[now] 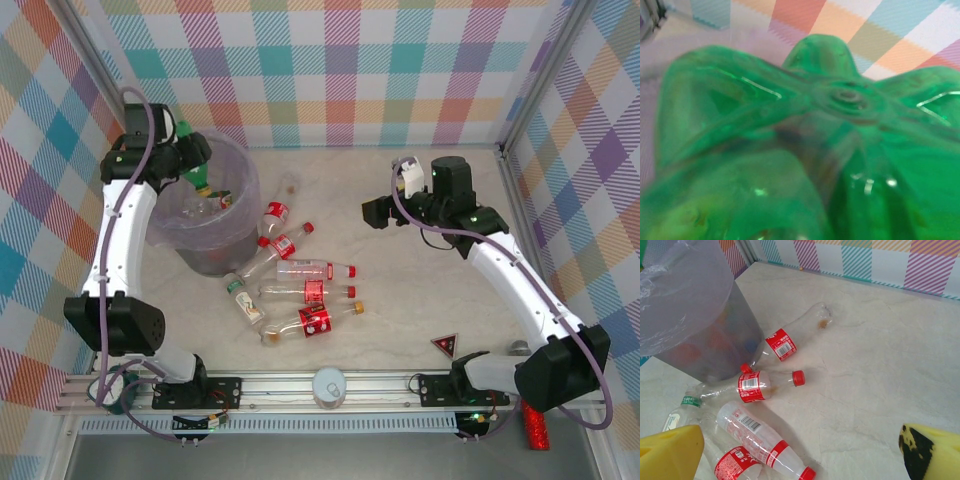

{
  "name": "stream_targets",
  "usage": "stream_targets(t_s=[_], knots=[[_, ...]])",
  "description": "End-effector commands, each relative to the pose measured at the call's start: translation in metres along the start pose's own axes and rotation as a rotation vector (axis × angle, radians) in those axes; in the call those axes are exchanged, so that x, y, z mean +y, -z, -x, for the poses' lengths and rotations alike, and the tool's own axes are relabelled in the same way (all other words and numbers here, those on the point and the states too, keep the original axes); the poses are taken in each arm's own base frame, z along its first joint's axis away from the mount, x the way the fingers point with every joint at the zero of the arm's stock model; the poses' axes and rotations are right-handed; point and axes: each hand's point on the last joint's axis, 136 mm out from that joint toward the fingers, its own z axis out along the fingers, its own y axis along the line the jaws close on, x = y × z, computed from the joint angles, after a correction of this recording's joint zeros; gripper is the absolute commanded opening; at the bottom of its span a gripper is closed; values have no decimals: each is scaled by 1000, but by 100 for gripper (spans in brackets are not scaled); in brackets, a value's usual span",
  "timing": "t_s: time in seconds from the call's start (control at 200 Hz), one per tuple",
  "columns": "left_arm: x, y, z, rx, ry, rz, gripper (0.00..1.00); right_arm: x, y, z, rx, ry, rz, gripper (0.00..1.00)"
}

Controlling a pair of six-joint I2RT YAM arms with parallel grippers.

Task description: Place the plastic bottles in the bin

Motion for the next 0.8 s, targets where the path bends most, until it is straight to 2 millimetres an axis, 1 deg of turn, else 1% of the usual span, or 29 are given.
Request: stream_targets(t_s=[0.0,0.095,0.22,0.365,0.555,0.605,0.635,0.67,0.715,0.795], knots=[[-6,-5,-17,44,-57,-20,0,0,-2,4,-3,16,10,100],[-8,-18,-34,85,-72,-20,0,-2,-5,2,6,11,9,100],[-5,-36,-55,139,-80,-9,0,-3,-8,1,12,6,10,100],[-2,-51,-70,172,-69,-7,0,-4,-10,2,16,2,10,100],[3,-64,-87,209,-49,-1,0,-6,-14,0,26,-7,9,100],[3,-66,-90,215,-45,-2,5,-6,-14,0,26,-8,9,100],[3,-66,-90,215,-44,-4,11,-6,-14,0,25,-8,8,100],[4,-67,-91,216,-44,-3,19,-6,-14,0,25,-7,9,100],[3,-66,-90,214,-45,-6,33,-6,-14,0,24,-8,8,100],[0,-63,-87,206,-45,-14,49,-7,-15,0,26,-8,6,100]])
